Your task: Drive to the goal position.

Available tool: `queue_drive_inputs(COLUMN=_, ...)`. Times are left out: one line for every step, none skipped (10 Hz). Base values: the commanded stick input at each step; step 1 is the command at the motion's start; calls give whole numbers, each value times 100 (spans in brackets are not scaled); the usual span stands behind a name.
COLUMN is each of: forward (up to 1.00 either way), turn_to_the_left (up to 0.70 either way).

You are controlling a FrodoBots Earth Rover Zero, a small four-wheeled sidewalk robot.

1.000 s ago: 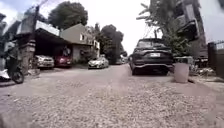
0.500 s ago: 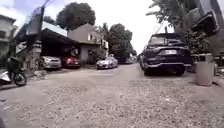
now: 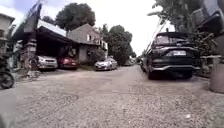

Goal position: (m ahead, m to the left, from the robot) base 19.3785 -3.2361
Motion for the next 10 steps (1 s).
queue_drive_inputs(forward=100, turn_to_the_left=-14)
queue_drive_inputs(forward=100, turn_to_the_left=-17)
queue_drive_inputs(forward=100, turn_to_the_left=0)
queue_drive_inputs(forward=100, turn_to_the_left=0)
queue_drive_inputs(forward=100, turn_to_the_left=0)
queue_drive_inputs(forward=100, turn_to_the_left=0)
queue_drive_inputs(forward=100, turn_to_the_left=0)
queue_drive_inputs(forward=100, turn_to_the_left=0)
queue_drive_inputs(forward=100, turn_to_the_left=0)
queue_drive_inputs(forward=100, turn_to_the_left=-21)
